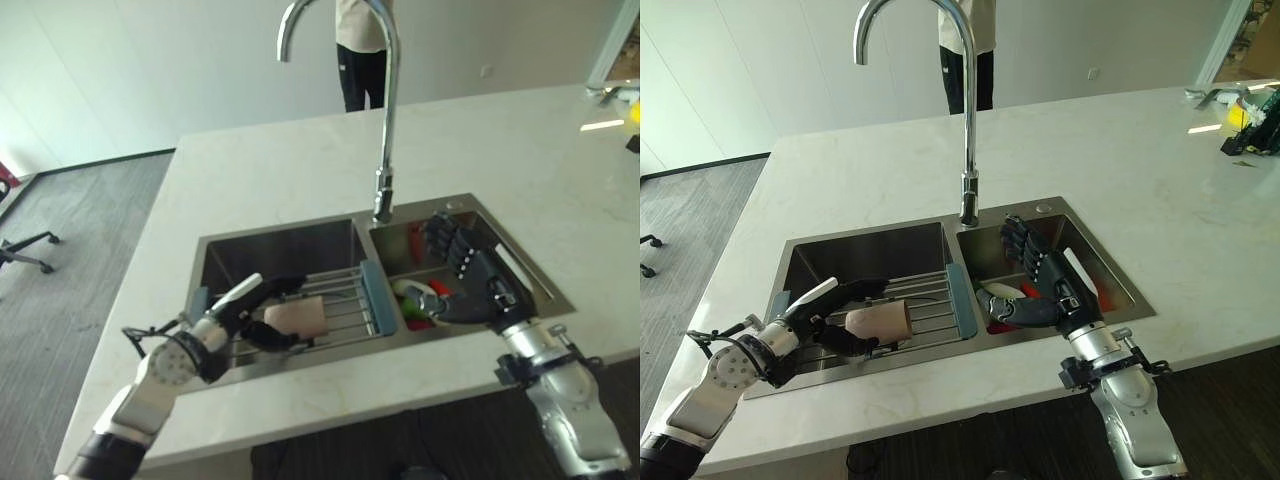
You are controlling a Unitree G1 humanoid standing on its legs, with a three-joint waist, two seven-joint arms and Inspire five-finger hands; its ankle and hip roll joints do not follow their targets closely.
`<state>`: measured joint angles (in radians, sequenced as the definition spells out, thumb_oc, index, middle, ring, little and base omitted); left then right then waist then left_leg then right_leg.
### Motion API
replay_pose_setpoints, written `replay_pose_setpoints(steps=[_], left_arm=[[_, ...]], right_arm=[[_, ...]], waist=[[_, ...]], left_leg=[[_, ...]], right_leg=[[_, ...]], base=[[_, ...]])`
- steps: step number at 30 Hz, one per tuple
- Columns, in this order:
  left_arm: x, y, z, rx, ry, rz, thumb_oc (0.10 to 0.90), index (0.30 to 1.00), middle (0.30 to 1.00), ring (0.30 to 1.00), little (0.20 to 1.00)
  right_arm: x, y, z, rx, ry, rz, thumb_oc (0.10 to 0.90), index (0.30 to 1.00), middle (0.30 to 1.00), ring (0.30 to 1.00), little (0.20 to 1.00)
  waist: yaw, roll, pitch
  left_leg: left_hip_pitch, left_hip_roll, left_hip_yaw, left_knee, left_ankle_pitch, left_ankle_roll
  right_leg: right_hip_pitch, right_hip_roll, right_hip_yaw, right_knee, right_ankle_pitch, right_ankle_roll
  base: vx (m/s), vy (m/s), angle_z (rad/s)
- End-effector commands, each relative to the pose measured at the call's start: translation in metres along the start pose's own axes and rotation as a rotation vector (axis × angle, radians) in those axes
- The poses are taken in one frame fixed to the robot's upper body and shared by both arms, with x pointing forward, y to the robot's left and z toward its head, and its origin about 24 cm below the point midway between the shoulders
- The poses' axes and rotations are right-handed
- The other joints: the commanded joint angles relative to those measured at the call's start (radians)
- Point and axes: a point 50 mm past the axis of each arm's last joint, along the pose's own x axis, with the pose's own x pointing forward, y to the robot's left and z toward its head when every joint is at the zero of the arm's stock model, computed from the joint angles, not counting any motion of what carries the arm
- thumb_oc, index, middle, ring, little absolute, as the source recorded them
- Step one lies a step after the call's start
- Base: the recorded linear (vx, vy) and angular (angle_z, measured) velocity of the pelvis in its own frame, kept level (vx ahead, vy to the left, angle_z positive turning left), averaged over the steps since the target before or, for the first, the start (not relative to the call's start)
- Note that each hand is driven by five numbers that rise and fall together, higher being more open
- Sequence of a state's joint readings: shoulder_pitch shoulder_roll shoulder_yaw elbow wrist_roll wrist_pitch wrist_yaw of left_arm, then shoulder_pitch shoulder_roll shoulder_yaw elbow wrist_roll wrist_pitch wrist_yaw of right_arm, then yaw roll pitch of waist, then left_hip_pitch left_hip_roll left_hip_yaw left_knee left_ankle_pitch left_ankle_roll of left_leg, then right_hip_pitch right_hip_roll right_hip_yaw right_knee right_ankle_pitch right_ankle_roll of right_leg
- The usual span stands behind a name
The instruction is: Place the dishes in the dishwasher.
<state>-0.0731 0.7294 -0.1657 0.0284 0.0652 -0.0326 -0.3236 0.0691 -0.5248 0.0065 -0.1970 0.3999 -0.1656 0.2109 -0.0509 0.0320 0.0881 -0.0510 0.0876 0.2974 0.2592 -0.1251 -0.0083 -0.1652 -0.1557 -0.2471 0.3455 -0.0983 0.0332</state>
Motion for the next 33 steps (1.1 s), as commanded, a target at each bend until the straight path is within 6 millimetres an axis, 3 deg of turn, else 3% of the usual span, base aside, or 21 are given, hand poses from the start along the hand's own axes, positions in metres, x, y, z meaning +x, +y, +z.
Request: replay_pose_setpoints(steps=[1,28,29,30,31,33], left_arm=[[0.015,0.030,0.037,0.123,-0.148,0.103,0.800,0.900,0.900,0.900,0.900],[0.031,0.012,0.022,0.136,-0.023,0.062,0.800,0.900,0.900,0.900,0.900],[0.032,0.011,0.022,0.136,-0.020,0.069,0.623,0.634,0.634,0.634,0.634],[0.032,0.011,0.022,0.138,-0.020,0.073,0.494,0.441,0.441,0.441,0.441],[0.032,0.011,0.021,0.137,-0.019,0.076,0.400,0.300,0.300,0.300,0.300],[0.032,0.009,0.019,0.144,0.001,0.059,0.400,0.300,0.300,0.300,0.300]], right_arm=[[0.021,-0.002,0.045,-0.058,-0.248,0.026,0.800,0.900,0.900,0.900,0.900],[0.027,0.006,0.044,-0.050,-0.249,0.052,0.800,0.900,0.900,0.900,0.900],[0.027,0.006,0.044,-0.049,-0.249,0.051,0.800,0.900,0.900,0.900,0.900],[0.027,0.006,0.044,-0.047,-0.249,0.051,0.800,0.900,0.900,0.900,0.900],[0.027,0.006,0.044,-0.046,-0.249,0.051,0.800,0.900,0.900,0.900,0.900],[0.028,0.007,0.044,-0.045,-0.249,0.051,0.800,0.900,0.900,0.900,0.900]], waist=[[-0.004,0.002,-0.055],[-0.015,-0.005,-0.054],[-0.015,-0.006,-0.054],[-0.016,-0.007,-0.053],[-0.015,-0.007,-0.054],[-0.014,-0.007,-0.053]], left_leg=[[0.011,0.053,-0.013,0.041,-0.103,-0.045],[0.024,0.065,-0.002,0.041,-0.101,-0.046],[0.024,0.066,-0.001,0.041,-0.101,-0.046],[0.024,0.066,-0.001,0.041,-0.101,-0.046],[0.024,0.066,-0.001,0.041,-0.101,-0.046],[0.024,0.067,-0.002,0.041,-0.100,-0.047]], right_leg=[[0.093,-0.049,-0.014,-0.045,-0.063,0.131],[0.100,-0.037,0.001,-0.045,-0.068,0.130],[0.100,-0.037,0.001,-0.045,-0.068,0.130],[0.100,-0.036,0.002,-0.045,-0.068,0.130],[0.100,-0.036,0.002,-0.045,-0.068,0.131],[0.099,-0.036,0.003,-0.045,-0.067,0.131]], base=[[0.00,0.000,0.00],[0.00,-0.002,-0.02],[0.00,0.000,0.00],[0.00,0.000,0.00],[0.00,0.000,0.00],[0.00,0.000,0.00]])
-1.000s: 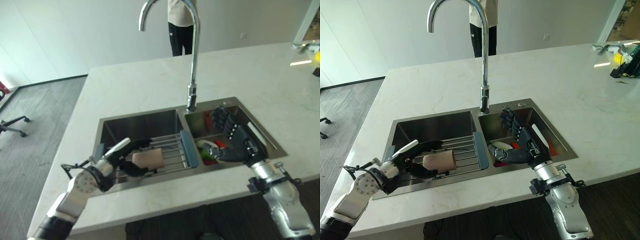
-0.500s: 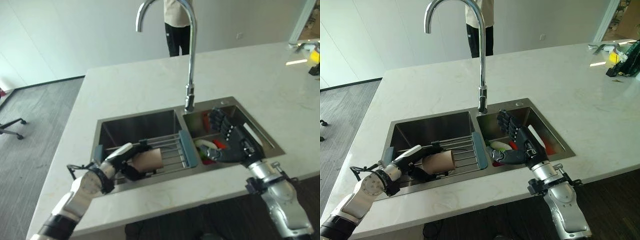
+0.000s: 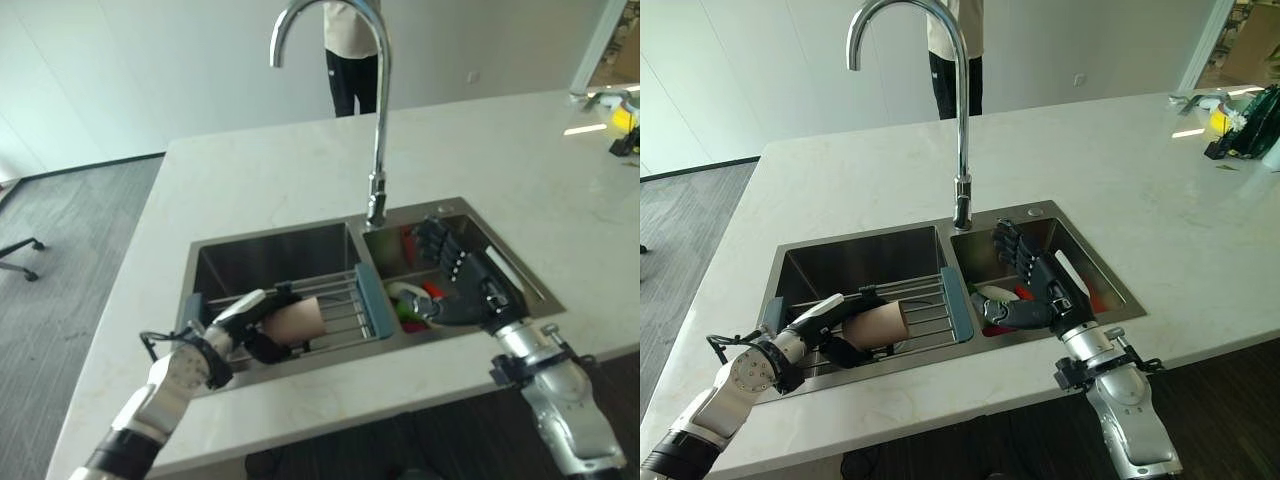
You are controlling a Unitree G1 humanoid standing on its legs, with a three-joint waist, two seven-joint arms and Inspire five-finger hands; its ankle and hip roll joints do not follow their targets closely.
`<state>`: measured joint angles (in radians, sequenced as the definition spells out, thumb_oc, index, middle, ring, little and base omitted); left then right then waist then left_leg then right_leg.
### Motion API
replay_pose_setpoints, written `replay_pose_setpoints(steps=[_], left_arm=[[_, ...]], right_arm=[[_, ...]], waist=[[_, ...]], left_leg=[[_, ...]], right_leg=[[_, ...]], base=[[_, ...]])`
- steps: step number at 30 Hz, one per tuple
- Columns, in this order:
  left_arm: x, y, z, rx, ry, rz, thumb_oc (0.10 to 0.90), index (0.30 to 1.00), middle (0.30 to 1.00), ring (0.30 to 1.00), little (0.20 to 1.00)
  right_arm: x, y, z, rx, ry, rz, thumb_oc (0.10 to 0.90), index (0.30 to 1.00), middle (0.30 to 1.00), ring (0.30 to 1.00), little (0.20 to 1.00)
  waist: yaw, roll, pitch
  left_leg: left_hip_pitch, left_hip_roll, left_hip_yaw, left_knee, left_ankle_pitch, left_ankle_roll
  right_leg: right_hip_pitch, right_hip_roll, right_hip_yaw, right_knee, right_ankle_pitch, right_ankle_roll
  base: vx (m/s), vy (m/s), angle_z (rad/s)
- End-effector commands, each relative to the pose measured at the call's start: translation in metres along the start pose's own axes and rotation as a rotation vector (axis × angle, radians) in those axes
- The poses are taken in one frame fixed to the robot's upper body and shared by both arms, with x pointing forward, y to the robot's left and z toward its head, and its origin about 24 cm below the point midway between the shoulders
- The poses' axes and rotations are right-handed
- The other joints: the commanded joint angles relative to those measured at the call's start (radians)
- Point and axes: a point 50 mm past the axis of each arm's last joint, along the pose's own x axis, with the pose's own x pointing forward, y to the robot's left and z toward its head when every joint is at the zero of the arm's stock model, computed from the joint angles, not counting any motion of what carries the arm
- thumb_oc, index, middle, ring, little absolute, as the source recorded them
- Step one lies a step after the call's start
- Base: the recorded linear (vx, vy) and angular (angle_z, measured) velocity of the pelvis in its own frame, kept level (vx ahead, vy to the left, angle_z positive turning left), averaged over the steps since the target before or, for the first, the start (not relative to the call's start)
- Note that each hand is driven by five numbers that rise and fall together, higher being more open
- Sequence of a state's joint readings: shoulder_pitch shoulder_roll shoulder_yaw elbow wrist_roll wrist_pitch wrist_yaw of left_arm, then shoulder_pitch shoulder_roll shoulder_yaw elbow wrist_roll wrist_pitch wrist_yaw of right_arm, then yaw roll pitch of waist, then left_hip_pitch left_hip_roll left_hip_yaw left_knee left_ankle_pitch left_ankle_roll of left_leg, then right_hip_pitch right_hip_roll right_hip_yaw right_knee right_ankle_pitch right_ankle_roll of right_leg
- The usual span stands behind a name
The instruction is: Place the dishes in the dishwasher.
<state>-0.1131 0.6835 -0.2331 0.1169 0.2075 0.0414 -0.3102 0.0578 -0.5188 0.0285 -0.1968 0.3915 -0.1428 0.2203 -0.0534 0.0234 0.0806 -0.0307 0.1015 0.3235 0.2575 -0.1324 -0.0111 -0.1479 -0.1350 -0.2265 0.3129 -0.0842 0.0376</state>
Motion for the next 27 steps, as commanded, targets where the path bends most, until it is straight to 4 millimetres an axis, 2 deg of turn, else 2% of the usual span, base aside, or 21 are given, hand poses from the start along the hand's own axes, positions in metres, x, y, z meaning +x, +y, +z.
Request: replay_pose_setpoints(steps=[1,10,15,20,23,27], left_arm=[[0.014,0.029,0.035,0.071,-0.132,0.116,0.400,0.300,0.300,0.300,0.300],[0.009,0.034,0.030,0.049,-0.137,0.196,0.400,0.300,0.300,0.300,0.300],[0.001,0.045,0.036,0.025,-0.219,0.302,0.400,0.300,0.300,0.300,0.300],[-0.023,0.065,0.051,-0.043,-0.398,0.473,0.400,0.300,0.300,0.300,0.300],[-0.038,0.072,0.059,-0.236,-0.537,0.512,0.400,0.300,0.300,0.300,0.300],[-0.058,0.078,0.071,-0.350,-0.700,0.593,0.400,0.300,0.300,0.300,0.300]], right_arm=[[0.024,0.000,0.047,-0.057,-0.266,0.022,0.800,0.900,0.900,0.900,0.900],[0.022,0.000,0.046,-0.056,-0.265,0.008,0.800,0.900,0.900,0.900,0.900],[0.022,-0.002,0.046,-0.057,-0.268,-0.006,0.800,0.900,0.900,0.900,0.900],[0.018,-0.004,0.045,-0.058,-0.274,-0.038,0.800,0.900,0.900,0.900,0.900],[0.015,-0.006,0.047,-0.054,-0.297,-0.078,0.800,0.900,0.900,0.900,0.900],[0.012,-0.007,0.050,-0.045,-0.329,-0.113,0.800,0.900,0.900,0.900,0.900]], waist=[[-0.012,0.001,-0.045],[-0.006,0.000,-0.042],[0.002,-0.001,-0.039],[0.017,-0.006,-0.040],[0.025,-0.009,-0.039],[0.037,-0.011,-0.039]], left_leg=[[0.004,0.053,-0.028,0.043,-0.093,-0.045],[0.004,0.053,-0.029,0.043,-0.092,-0.044],[0.003,0.051,-0.032,0.043,-0.092,-0.045],[0.001,0.051,-0.035,0.043,-0.092,-0.047],[0.000,0.052,-0.036,0.043,-0.091,-0.049],[-0.001,0.056,-0.039,0.043,-0.088,-0.053]], right_leg=[[0.082,-0.057,-0.018,-0.013,-0.081,0.126],[0.085,-0.058,-0.020,-0.013,-0.082,0.126],[0.087,-0.063,-0.026,-0.013,-0.082,0.125],[0.092,-0.071,-0.038,-0.013,-0.084,0.125],[0.095,-0.074,-0.046,-0.013,-0.085,0.121],[0.100,-0.076,-0.058,-0.013,-0.088,0.116]], base=[[0.00,0.000,0.00],[0.00,0.000,0.00],[0.00,0.000,0.00],[0.00,0.000,0.00],[0.00,0.000,0.00],[0.02,-0.040,0.06]])
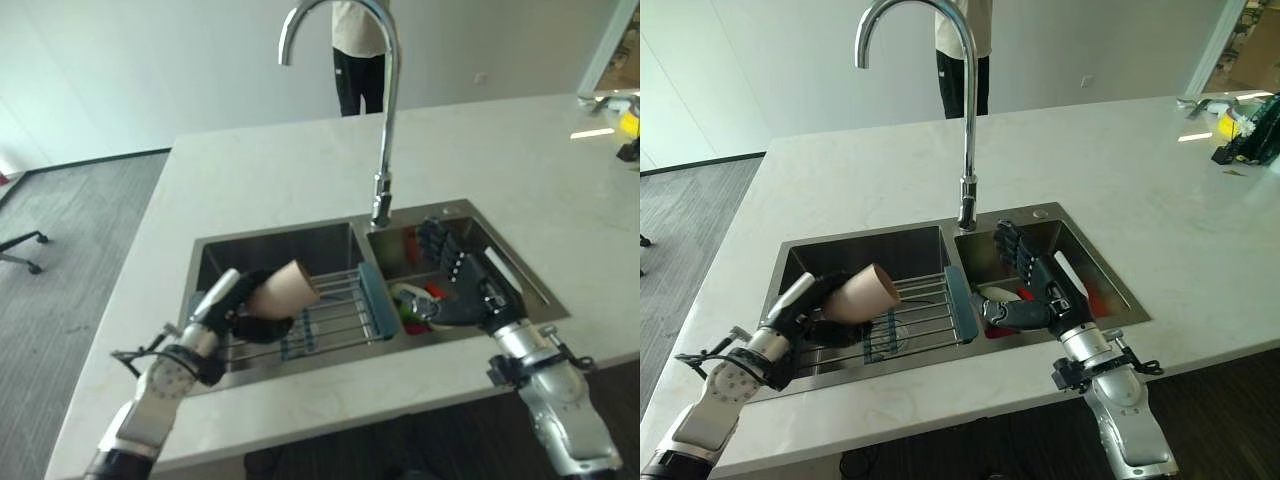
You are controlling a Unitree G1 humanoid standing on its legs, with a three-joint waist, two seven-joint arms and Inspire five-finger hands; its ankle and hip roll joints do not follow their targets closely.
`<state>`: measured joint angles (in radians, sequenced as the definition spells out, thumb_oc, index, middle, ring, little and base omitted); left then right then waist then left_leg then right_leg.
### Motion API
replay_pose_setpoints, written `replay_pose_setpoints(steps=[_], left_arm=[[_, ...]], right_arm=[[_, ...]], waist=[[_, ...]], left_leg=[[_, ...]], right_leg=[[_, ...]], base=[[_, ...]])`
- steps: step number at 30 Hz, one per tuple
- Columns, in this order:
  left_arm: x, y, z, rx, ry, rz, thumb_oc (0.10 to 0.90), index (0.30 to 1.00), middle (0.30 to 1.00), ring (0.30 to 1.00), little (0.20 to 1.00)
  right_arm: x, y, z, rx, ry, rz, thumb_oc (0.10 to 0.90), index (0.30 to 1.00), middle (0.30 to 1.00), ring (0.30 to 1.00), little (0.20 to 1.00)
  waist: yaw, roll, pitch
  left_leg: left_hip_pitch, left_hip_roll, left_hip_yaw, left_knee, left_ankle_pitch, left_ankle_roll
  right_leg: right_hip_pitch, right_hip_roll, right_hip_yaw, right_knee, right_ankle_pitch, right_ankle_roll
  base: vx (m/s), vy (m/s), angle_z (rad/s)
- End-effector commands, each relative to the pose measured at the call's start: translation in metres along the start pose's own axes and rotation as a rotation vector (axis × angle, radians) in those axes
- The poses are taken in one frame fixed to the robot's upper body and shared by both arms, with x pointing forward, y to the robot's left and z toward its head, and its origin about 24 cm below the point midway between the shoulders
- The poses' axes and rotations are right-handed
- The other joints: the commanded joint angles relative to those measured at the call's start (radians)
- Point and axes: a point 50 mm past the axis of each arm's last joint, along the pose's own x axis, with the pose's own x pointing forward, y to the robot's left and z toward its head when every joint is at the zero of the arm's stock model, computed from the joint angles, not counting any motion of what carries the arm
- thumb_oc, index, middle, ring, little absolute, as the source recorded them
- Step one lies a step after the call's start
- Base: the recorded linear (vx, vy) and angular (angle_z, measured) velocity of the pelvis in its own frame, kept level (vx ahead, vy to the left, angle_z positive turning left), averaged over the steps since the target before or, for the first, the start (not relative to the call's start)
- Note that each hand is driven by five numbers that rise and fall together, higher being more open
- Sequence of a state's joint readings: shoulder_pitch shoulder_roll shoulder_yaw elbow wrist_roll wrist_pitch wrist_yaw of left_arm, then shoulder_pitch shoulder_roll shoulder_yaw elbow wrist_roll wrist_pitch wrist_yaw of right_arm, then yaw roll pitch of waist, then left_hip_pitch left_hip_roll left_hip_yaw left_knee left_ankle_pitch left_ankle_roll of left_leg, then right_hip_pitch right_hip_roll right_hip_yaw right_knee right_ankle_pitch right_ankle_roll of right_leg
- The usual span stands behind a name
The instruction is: Place the dishes in the dishwasher.
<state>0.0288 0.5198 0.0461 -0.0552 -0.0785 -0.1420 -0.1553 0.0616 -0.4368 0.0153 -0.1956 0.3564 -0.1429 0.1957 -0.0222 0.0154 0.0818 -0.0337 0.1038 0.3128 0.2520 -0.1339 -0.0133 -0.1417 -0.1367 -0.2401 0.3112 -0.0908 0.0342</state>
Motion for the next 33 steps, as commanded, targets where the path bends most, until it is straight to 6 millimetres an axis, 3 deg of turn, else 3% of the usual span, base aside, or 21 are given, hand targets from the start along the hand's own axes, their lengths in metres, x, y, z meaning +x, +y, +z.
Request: replay_pose_setpoints(steps=[1,5,8,13,15,16,17,19,20,21,23,25,27,29,32,33], left_arm=[[0.011,0.031,0.073,-0.036,-0.435,0.129,0.400,0.300,0.300,0.300,0.300],[-0.006,0.045,0.091,-0.053,-0.584,0.268,0.400,0.300,0.300,0.300,0.300],[-0.034,0.054,0.107,-0.123,-0.740,0.439,0.400,0.300,0.300,0.300,0.300],[-0.048,0.055,0.111,-0.106,-0.779,0.573,0.400,0.300,0.300,0.300,0.300],[-0.054,0.053,0.110,-0.120,-0.794,0.580,0.400,0.300,0.300,0.300,0.300],[-0.055,0.051,0.111,-0.139,-0.816,0.577,0.400,0.300,0.300,0.300,0.300],[-0.052,0.052,0.112,-0.176,-0.842,0.562,0.400,0.300,0.300,0.300,0.300],[-0.045,0.049,0.117,-0.198,-0.882,0.542,0.400,0.300,0.300,0.300,0.300],[-0.044,0.048,0.118,-0.193,-0.889,0.545,0.400,0.300,0.300,0.300,0.300],[-0.037,0.043,0.127,-0.223,-0.951,0.512,0.400,0.300,0.300,0.300,0.300],[-0.033,0.041,0.128,-0.256,-0.967,0.491,0.400,0.300,0.300,0.300,0.300],[-0.029,0.036,0.128,-0.275,-0.964,0.468,0.400,0.300,0.300,0.300,0.300],[-0.030,0.034,0.127,-0.279,-0.958,0.453,0.400,0.300,0.300,0.300,0.300],[-0.030,0.034,0.126,-0.301,-0.953,0.432,0.400,0.300,0.300,0.300,0.300],[-0.031,0.033,0.126,-0.305,-0.956,0.414,0.400,0.300,0.300,0.300,0.300],[-0.029,0.032,0.127,-0.314,-0.957,0.403,0.400,0.300,0.300,0.300,0.300]], right_arm=[[0.012,-0.012,0.055,-0.073,-0.323,-0.057,0.800,0.900,0.900,0.900,0.900],[0.009,-0.015,0.059,-0.058,-0.348,-0.084,0.800,0.900,0.900,0.900,0.900],[0.003,-0.014,0.065,-0.038,-0.401,-0.125,0.800,0.900,0.900,0.900,0.900],[0.003,-0.010,0.077,-0.078,-0.466,-0.125,0.800,0.900,0.900,0.900,0.900],[0.003,-0.010,0.080,-0.077,-0.482,-0.149,0.800,0.900,0.900,0.900,0.900],[0.002,-0.011,0.082,-0.095,-0.498,-0.172,0.800,0.900,0.900,0.900,0.900],[0.003,-0.016,0.084,-0.109,-0.508,-0.199,0.800,0.900,0.900,0.900,0.900],[0.004,-0.022,0.089,-0.131,-0.519,-0.223,0.800,0.900,0.900,0.900,0.900],[0.005,-0.023,0.091,-0.134,-0.523,-0.221,0.800,0.900,0.900,0.900,0.900],[0.002,-0.029,0.095,-0.193,-0.536,-0.268,0.800,0.900,0.900,0.900,0.900],[0.000,-0.031,0.096,-0.210,-0.544,-0.290,0.800,0.900,0.900,0.900,0.900],[-0.002,-0.032,0.096,-0.214,-0.555,-0.303,0.800,0.900,0.900,0.900,0.900],[-0.002,-0.032,0.095,-0.202,-0.558,-0.319,0.800,0.900,0.900,0.900,0.900],[-0.002,-0.031,0.092,-0.203,-0.550,-0.346,0.800,0.900,0.900,0.900,0.900],[-0.003,-0.026,0.088,-0.221,-0.537,-0.366,0.800,0.900,0.900,0.900,0.900],[-0.003,-0.023,0.085,-0.218,-0.528,-0.382,0.800,0.900,0.900,0.900,0.900]], waist=[[0.008,-0.003,-0.040],[0.021,-0.007,-0.041],[0.053,-0.012,-0.038],[0.090,-0.008,-0.024],[0.100,0.000,-0.015],[0.098,0.007,-0.005],[0.072,-0.001,0.002],[0.051,-0.018,0.010],[0.047,-0.021,0.013],[-0.002,-0.025,0.015],[-0.019,-0.022,0.018],[-0.023,-0.011,0.012],[-0.006,-0.005,0.010],[0.014,-0.002,0.009],[0.042,-0.004,0.014],[0.055,-0.005,0.017]], left_leg=[[0.002,0.055,-0.029,0.048,-0.086,-0.052],[-0.001,0.055,-0.037,0.048,-0.085,-0.055],[-0.007,0.056,-0.060,0.048,-0.080,-0.068],[-0.019,0.062,-0.084,0.048,-0.040,-0.097],[-0.042,0.087,-0.087,0.048,-0.011,-0.114],[-0.060,0.111,-0.051,0.048,0.008,-0.122],[-0.009,0.134,0.079,0.048,0.021,-0.121],[0.043,0.131,0.175,0.048,0.072,-0.118],[0.048,0.128,0.182,0.048,0.077,-0.117],[0.133,0.194,0.284,0.048,0.112,-0.143],[0.160,0.230,0.318,0.048,0.132,-0.159],[0.166,0.256,0.340,0.048,0.100,-0.159],[0.154,0.234,0.334,0.048,0.016,-0.137],[0.129,0.187,0.292,0.048,-0.047,-0.109],[0.099,0.115,0.225,0.048,-0.097,-0.072],[0.083,0.073,0.183,0.048,-0.121,-0.045]], right_leg=[[0.094,-0.074,-0.048,-0.011,-0.082,0.118],[0.096,-0.074,-0.058,-0.011,-0.085,0.114],[0.098,-0.070,-0.078,-0.011,-0.090,0.103],[0.101,-0.065,-0.098,-0.011,-0.092,0.090],[0.102,-0.070,-0.106,-0.011,-0.090,0.093],[0.101,-0.079,-0.127,-0.011,-0.090,0.093],[0.111,-0.112,-0.194,-0.011,-0.089,0.090],[0.115,-0.138,-0.242,-0.011,-0.070,0.082],[0.117,-0.143,-0.249,-0.011,-0.067,0.082],[0.118,-0.161,-0.280,-0.011,-0.056,0.085],[0.125,-0.168,-0.308,-0.011,-0.047,0.082],[0.121,-0.204,-0.346,-0.011,-0.013,0.102],[0.123,-0.247,-0.376,-0.011,0.028,0.132],[0.122,-0.294,-0.397,-0.011,0.072,0.156],[0.126,-0.342,-0.415,-0.011,0.135,0.181],[0.129,-0.352,-0.412,-0.011,0.169,0.189]], base=[[0.01,-0.056,0.15],[0.01,-0.073,0.13],[0.02,-0.194,0.16],[0.00,-0.151,0.25],[-0.11,-0.013,0.36],[-0.30,0.043,0.47],[-0.32,0.049,0.64],[-0.25,0.090,1.79],[-0.29,0.336,2.17],[-0.22,0.302,2.02],[-0.28,0.399,2.39],[-0.26,0.464,2.30],[-0.15,0.397,0.78],[-0.08,0.461,0.55],[-0.01,0.434,0.86],[0.03,0.406,1.02]])
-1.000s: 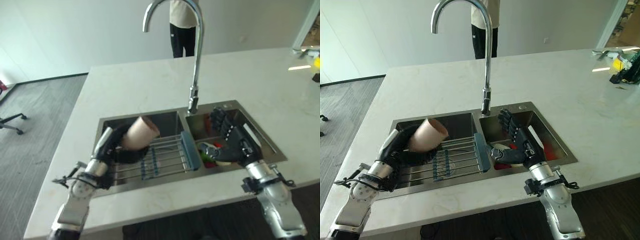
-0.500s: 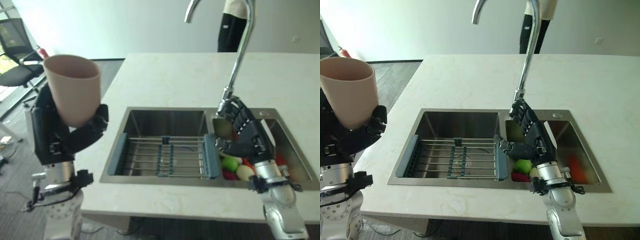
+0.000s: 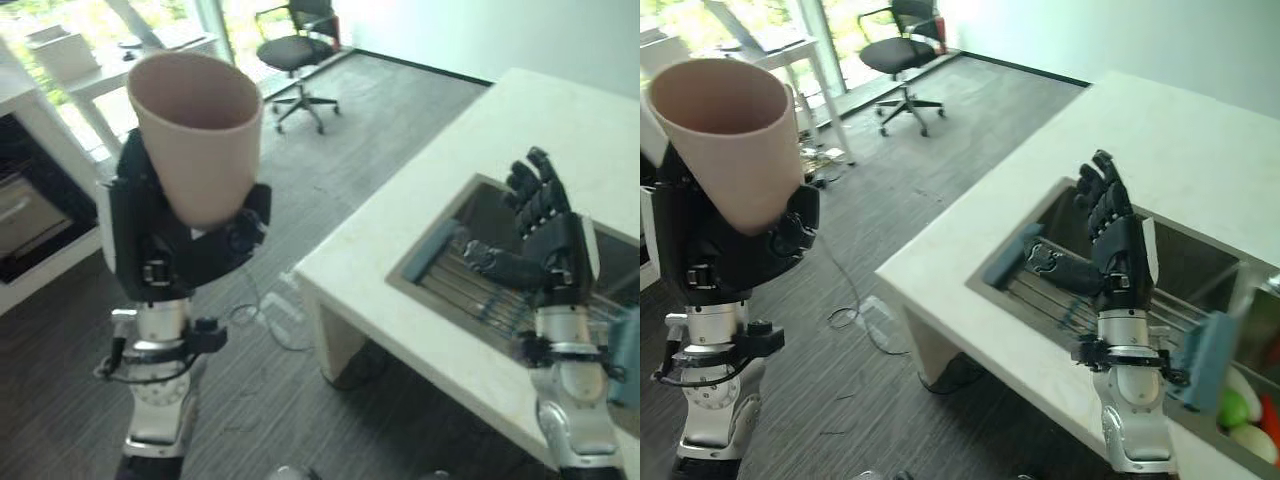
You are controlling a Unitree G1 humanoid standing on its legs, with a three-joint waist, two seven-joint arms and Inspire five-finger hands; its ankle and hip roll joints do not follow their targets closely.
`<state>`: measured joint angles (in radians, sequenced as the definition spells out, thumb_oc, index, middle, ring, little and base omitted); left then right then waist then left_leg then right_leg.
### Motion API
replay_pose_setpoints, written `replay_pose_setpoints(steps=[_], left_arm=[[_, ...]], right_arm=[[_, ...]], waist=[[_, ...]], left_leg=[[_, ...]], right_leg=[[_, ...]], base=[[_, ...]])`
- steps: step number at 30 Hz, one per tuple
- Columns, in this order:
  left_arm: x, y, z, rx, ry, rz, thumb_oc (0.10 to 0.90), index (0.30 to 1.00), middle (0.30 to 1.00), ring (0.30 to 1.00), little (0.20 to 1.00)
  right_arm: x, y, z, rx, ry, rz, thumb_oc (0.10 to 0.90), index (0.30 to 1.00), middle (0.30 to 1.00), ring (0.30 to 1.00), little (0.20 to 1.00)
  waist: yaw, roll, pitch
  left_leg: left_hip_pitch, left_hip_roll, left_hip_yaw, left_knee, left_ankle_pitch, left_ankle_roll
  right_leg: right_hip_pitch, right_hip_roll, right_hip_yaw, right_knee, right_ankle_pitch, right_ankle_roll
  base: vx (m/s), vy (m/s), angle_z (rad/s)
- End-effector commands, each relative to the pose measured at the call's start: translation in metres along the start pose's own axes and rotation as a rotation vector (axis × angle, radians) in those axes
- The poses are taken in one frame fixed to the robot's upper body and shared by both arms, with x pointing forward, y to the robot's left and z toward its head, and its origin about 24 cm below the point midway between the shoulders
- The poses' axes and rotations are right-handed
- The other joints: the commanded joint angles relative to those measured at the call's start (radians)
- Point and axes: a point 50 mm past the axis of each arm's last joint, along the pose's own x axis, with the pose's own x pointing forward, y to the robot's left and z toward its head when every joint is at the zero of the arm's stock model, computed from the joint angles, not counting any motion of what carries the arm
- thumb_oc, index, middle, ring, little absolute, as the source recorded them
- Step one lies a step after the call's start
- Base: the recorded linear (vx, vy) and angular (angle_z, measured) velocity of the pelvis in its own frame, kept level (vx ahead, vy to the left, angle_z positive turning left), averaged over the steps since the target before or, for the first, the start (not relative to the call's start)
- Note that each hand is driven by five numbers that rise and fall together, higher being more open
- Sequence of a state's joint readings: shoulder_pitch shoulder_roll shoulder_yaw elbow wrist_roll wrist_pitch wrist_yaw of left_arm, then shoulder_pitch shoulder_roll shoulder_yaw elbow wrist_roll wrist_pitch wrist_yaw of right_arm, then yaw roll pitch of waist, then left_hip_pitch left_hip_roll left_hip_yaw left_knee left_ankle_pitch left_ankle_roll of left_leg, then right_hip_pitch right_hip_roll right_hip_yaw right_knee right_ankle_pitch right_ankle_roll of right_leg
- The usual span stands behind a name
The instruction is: Place the dishes in the dishwasher.
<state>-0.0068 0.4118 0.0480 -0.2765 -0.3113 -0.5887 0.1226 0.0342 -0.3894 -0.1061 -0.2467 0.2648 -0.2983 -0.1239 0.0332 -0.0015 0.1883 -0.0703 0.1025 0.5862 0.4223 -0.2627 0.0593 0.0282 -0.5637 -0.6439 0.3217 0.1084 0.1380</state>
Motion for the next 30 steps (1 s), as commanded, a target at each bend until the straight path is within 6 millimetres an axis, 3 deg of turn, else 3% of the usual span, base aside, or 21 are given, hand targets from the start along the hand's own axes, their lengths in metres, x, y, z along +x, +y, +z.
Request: replay_pose_setpoints(steps=[1,4,5,7,9,10,13,14,16,19,22,23,27,28,30], left_arm=[[0.021,0.004,0.039,-0.041,-0.247,0.003,0.400,0.300,0.300,0.300,0.300],[0.022,0.002,0.035,-0.045,-0.227,0.000,0.400,0.300,0.300,0.300,0.300],[0.023,0.000,0.033,-0.046,-0.215,-0.008,0.400,0.300,0.300,0.300,0.300],[0.025,-0.003,0.029,-0.051,-0.205,-0.021,0.400,0.300,0.300,0.300,0.300],[0.029,-0.004,0.027,-0.065,-0.195,-0.031,0.400,0.300,0.300,0.300,0.300],[0.029,-0.004,0.026,-0.064,-0.193,-0.029,0.400,0.300,0.300,0.300,0.300],[0.027,-0.001,0.027,-0.078,-0.177,-0.021,0.400,0.300,0.300,0.300,0.300],[0.025,0.000,0.028,-0.079,-0.172,-0.019,0.400,0.300,0.300,0.300,0.300],[0.021,0.002,0.029,-0.075,-0.163,-0.006,0.400,0.300,0.300,0.300,0.300],[0.017,0.006,0.030,-0.074,-0.148,0.025,0.400,0.300,0.300,0.300,0.300],[0.017,0.006,0.031,-0.071,-0.147,0.027,0.400,0.300,0.300,0.300,0.300],[0.014,0.009,0.030,-0.065,-0.130,0.043,0.400,0.300,0.300,0.300,0.300],[0.013,0.012,0.031,-0.073,-0.130,0.063,0.400,0.300,0.300,0.300,0.300],[0.015,0.011,0.030,-0.104,-0.133,0.054,0.400,0.300,0.300,0.300,0.300],[0.017,0.010,0.029,-0.115,-0.141,0.055,0.400,0.300,0.300,0.300,0.300]], right_arm=[[0.011,0.004,0.045,-0.057,-0.276,0.007,0.800,0.900,0.900,0.900,0.900],[0.011,0.006,0.044,-0.042,-0.272,0.008,0.800,0.900,0.900,0.900,0.900],[0.011,0.005,0.043,-0.038,-0.269,0.009,0.800,0.900,0.900,0.900,0.900],[0.011,0.003,0.043,-0.035,-0.263,0.004,0.800,0.900,0.900,0.900,0.900],[0.012,-0.001,0.042,-0.041,-0.255,0.003,0.800,0.900,0.900,0.900,0.900],[0.012,-0.002,0.043,-0.039,-0.254,0.008,0.800,0.900,0.900,0.900,0.900],[0.012,-0.011,0.042,-0.036,-0.231,0.015,0.800,0.900,0.900,0.900,0.900],[0.011,-0.011,0.042,-0.039,-0.231,0.023,0.800,0.900,0.900,0.900,0.900],[0.008,-0.009,0.042,-0.031,-0.234,0.052,0.800,0.900,0.900,0.900,0.900],[0.010,0.000,0.039,0.015,-0.228,0.096,0.800,0.900,0.900,0.900,0.900],[0.010,0.001,0.039,0.019,-0.227,0.098,0.800,0.900,0.900,0.900,0.900],[0.011,0.007,0.037,0.029,-0.213,0.119,0.800,0.900,0.900,0.900,0.900],[0.013,0.006,0.036,0.022,-0.208,0.137,0.800,0.900,0.900,0.900,0.900],[0.014,0.000,0.038,-0.010,-0.210,0.117,0.800,0.900,0.900,0.900,0.900],[0.016,-0.003,0.041,-0.019,-0.223,0.112,0.800,0.900,0.900,0.900,0.900]], waist=[[0.003,0.012,-0.088],[0.009,0.015,-0.086],[-0.004,0.015,-0.085],[-0.031,0.012,-0.092],[-0.054,0.010,-0.106],[-0.055,0.009,-0.109],[-0.057,-0.011,-0.137],[-0.049,-0.016,-0.139],[-0.038,-0.023,-0.138],[0.007,-0.027,-0.136],[0.008,-0.027,-0.136],[0.026,-0.023,-0.135],[0.023,-0.034,-0.125],[0.009,-0.041,-0.114],[0.005,-0.046,-0.103]], left_leg=[[0.111,0.056,-0.111,-0.122,-0.001,-0.103],[0.091,0.020,-0.165,-0.122,-0.013,-0.073],[0.078,0.005,-0.199,-0.122,-0.016,-0.061],[0.042,-0.002,-0.228,-0.122,0.006,-0.043],[0.012,-0.018,-0.299,-0.122,0.014,-0.036],[0.008,-0.021,-0.309,-0.122,0.015,-0.036],[-0.028,-0.062,-0.385,-0.122,0.030,-0.045],[-0.031,-0.069,-0.390,-0.122,0.031,-0.050],[-0.029,-0.076,-0.397,-0.122,0.038,-0.054],[-0.023,-0.078,-0.417,-0.122,0.049,-0.075],[-0.023,-0.079,-0.419,-0.122,0.049,-0.076],[-0.006,-0.075,-0.402,-0.122,0.051,-0.087],[-0.007,-0.078,-0.348,-0.122,0.093,-0.113],[-0.012,-0.015,-0.260,-0.122,0.167,-0.142],[-0.020,0.004,-0.242,-0.122,0.174,-0.145]], right_leg=[[-0.036,0.074,-0.007,-0.022,-0.021,0.088],[-0.029,0.099,0.030,-0.022,-0.016,0.086],[-0.040,0.139,0.103,-0.022,-0.032,0.079],[-0.067,0.209,0.184,-0.022,-0.051,0.046],[-0.066,0.326,0.303,-0.022,-0.131,0.027],[-0.064,0.340,0.312,-0.022,-0.140,0.025],[-0.085,0.460,0.417,-0.022,-0.251,-0.019],[-0.089,0.471,0.420,-0.022,-0.275,-0.028],[-0.081,0.468,0.411,-0.022,-0.262,-0.027],[-0.071,0.456,0.372,-0.022,-0.306,-0.042],[-0.070,0.455,0.370,-0.022,-0.307,-0.041],[-0.057,0.456,0.358,-0.022,-0.320,-0.047],[-0.047,0.439,0.335,-0.022,-0.314,-0.055],[-0.036,0.415,0.309,-0.022,-0.316,-0.058],[-0.034,0.392,0.299,-0.022,-0.313,-0.057]], base=[[0.04,0.371,0.96],[0.06,0.262,0.84],[0.00,0.160,0.74],[0.00,0.101,1.08],[0.08,0.070,1.53],[0.09,0.053,2.14],[0.08,-0.012,1.32],[0.10,-0.113,0.74],[0.06,-0.110,0.81],[0.03,-0.215,0.48],[0.05,-0.092,0.34],[0.09,-0.190,0.18],[0.03,-0.096,0.35],[-0.06,0.017,0.49],[-0.07,0.058,0.73]])
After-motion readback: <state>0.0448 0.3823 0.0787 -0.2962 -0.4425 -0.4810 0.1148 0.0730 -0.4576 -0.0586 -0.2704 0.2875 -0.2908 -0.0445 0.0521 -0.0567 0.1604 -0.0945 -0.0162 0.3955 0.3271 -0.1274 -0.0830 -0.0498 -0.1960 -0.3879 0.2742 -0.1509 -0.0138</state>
